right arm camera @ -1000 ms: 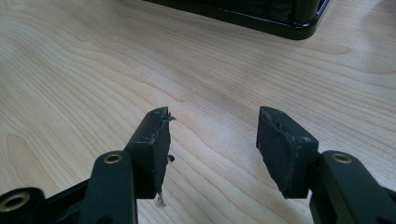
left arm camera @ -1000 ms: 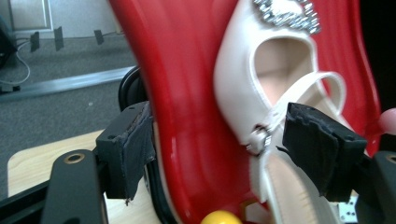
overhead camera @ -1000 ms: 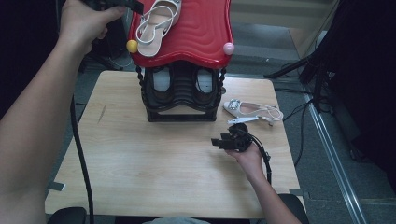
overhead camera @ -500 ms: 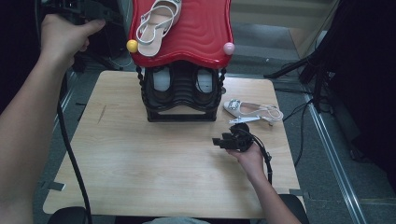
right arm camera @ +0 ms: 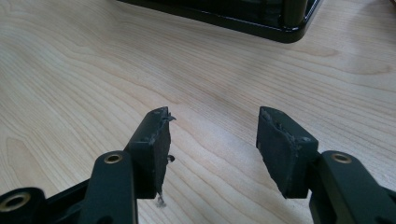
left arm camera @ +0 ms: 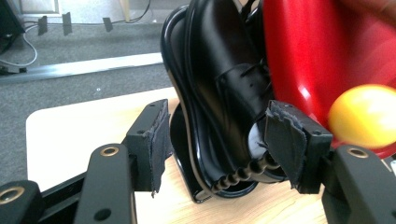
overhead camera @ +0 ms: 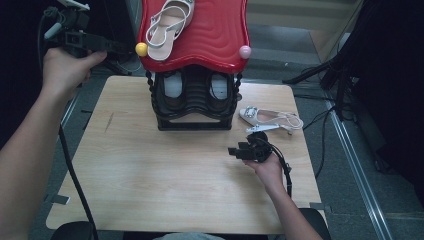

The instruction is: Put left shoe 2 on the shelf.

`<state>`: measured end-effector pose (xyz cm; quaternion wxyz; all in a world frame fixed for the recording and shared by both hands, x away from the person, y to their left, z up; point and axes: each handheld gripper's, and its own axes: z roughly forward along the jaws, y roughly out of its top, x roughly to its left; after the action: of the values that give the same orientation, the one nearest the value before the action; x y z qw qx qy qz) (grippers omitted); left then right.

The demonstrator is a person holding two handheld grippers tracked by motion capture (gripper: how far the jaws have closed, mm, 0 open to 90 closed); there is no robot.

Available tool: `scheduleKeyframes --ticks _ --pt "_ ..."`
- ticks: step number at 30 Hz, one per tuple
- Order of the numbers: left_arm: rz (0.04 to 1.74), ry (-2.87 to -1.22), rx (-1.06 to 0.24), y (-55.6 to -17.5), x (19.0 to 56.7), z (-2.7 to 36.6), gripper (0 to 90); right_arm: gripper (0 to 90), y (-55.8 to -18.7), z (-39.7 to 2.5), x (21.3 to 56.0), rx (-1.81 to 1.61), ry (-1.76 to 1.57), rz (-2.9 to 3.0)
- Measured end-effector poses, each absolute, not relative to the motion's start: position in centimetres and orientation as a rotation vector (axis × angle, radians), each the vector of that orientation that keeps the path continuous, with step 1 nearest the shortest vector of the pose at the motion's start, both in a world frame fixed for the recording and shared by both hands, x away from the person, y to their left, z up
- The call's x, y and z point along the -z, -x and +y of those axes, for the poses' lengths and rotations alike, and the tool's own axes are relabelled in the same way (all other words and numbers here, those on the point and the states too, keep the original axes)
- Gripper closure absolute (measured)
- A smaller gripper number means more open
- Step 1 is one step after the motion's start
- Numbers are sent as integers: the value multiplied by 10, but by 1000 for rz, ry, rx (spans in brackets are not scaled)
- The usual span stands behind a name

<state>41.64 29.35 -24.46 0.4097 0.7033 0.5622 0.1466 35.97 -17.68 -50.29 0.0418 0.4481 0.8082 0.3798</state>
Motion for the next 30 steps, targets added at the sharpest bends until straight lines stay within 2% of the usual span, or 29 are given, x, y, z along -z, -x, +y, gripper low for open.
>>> scheduleKeyframes --ticks 16,30 --pt "1430 -1748 -270 -396 328 292 409 472 -359 -178 502 -1169 -1368 2463" --pt "1430 -1799 -299 -385 381 284 412 480 -358 -180 500 -1174 -1353 2449"
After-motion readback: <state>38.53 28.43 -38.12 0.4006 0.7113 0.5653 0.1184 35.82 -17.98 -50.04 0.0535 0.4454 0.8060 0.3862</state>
